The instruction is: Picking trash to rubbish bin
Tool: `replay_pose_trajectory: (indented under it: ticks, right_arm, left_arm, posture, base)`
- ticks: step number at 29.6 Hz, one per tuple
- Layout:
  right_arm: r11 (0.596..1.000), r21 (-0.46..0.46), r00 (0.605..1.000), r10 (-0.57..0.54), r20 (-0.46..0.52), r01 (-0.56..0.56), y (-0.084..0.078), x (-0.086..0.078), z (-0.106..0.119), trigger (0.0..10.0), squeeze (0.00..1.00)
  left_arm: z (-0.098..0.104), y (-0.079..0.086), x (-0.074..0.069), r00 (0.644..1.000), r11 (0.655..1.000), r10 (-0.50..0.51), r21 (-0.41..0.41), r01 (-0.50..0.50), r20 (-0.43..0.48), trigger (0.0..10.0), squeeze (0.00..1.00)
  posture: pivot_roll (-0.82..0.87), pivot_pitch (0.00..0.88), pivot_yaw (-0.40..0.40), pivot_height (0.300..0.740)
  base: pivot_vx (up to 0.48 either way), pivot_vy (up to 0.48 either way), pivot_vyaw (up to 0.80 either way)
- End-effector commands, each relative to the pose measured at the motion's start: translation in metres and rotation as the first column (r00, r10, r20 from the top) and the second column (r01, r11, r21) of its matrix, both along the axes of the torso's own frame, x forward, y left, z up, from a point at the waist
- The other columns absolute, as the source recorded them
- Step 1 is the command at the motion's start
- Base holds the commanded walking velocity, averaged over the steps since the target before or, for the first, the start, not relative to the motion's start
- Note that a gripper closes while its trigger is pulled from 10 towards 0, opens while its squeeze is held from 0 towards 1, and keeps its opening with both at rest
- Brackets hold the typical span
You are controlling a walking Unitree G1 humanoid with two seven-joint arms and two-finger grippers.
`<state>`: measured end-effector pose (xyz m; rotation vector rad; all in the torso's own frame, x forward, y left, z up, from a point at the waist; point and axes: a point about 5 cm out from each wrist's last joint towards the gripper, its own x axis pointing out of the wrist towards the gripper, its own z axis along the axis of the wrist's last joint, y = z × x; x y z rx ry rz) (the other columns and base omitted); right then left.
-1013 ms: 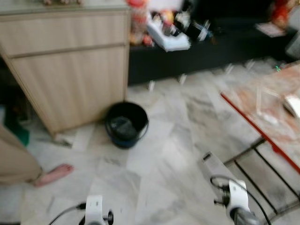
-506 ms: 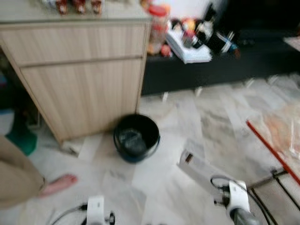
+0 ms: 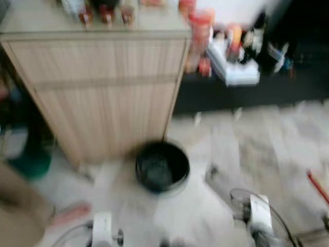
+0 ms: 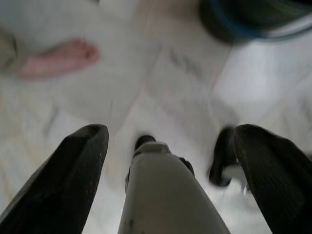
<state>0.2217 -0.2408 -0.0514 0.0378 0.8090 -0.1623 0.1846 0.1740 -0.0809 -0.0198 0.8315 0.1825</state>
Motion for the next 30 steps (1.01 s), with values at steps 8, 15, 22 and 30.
replay_pose_trajectory:
  ticks: [8,15,22,30]
  right_arm:
    - [1.0,-0.002,1.0,-0.004,-0.018,0.004,-0.002,-0.006,-0.003,10.0,0.0]
    - [1.0,-0.002,1.0,0.0,-0.019,0.0,-0.001,-0.006,-0.003,10.0,0.0]
    - [1.0,0.017,1.0,-0.008,-0.03,0.008,0.0,-0.007,-0.004,10.0,0.0]
    - [0.997,0.004,0.992,0.08,-0.102,-0.08,0.005,-0.012,-0.01,10.0,0.0]
  left_arm:
    - [-0.015,0.002,-0.031,0.992,1.0,0.021,-0.006,-0.022,-0.121,10.0,0.0]
    - [-0.015,0.002,-0.031,0.992,1.0,0.018,-0.007,-0.019,-0.122,10.0,0.0]
    - [-0.015,0.0,-0.03,0.993,1.0,0.008,-0.018,-0.01,-0.119,10.0,0.0]
    - [-0.01,-0.012,-0.015,0.993,0.997,-0.062,-0.057,0.056,-0.104,10.0,0.0]
  posture:
    - [0.05,0.209,-0.197,0.74]
    - [0.05,0.209,-0.197,0.74]
    - [0.05,0.203,-0.198,0.74]
    - [0.04,0.192,-0.197,0.74]
  base:
    - [0.434,0.0,0.09]
    - [0.431,0.0,0.8]
    - [0.37,0.0,0.69]
    - [0.0,0.0,0.0]
